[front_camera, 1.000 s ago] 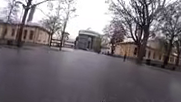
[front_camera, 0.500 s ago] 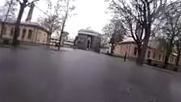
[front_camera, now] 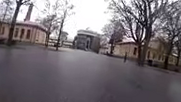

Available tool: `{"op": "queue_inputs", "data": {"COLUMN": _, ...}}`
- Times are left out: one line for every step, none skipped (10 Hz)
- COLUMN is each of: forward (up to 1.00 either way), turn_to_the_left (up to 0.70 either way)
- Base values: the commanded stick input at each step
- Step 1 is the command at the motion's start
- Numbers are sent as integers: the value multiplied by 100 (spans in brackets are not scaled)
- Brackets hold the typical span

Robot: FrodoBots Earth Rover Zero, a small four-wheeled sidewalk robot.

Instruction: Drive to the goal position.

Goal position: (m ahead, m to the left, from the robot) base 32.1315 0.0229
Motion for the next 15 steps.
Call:
{"op": "queue_inputs", "data": {"forward": 100, "turn_to_the_left": 0}}
{"op": "queue_inputs", "data": {"forward": 100, "turn_to_the_left": 0}}
{"op": "queue_inputs", "data": {"forward": 100, "turn_to_the_left": 0}}
{"op": "queue_inputs", "data": {"forward": 100, "turn_to_the_left": 20}}
{"op": "queue_inputs", "data": {"forward": 100, "turn_to_the_left": 40}}
{"op": "queue_inputs", "data": {"forward": 100, "turn_to_the_left": 40}}
{"op": "queue_inputs", "data": {"forward": 100, "turn_to_the_left": 40}}
{"op": "queue_inputs", "data": {"forward": 100, "turn_to_the_left": 0}}
{"op": "queue_inputs", "data": {"forward": 100, "turn_to_the_left": 0}}
{"op": "queue_inputs", "data": {"forward": 100, "turn_to_the_left": 0}}
{"op": "queue_inputs", "data": {"forward": 100, "turn_to_the_left": 0}}
{"op": "queue_inputs", "data": {"forward": 100, "turn_to_the_left": 0}}
{"op": "queue_inputs", "data": {"forward": 100, "turn_to_the_left": 0}}
{"op": "queue_inputs", "data": {"forward": 100, "turn_to_the_left": 0}}
{"op": "queue_inputs", "data": {"forward": 100, "turn_to_the_left": 0}}
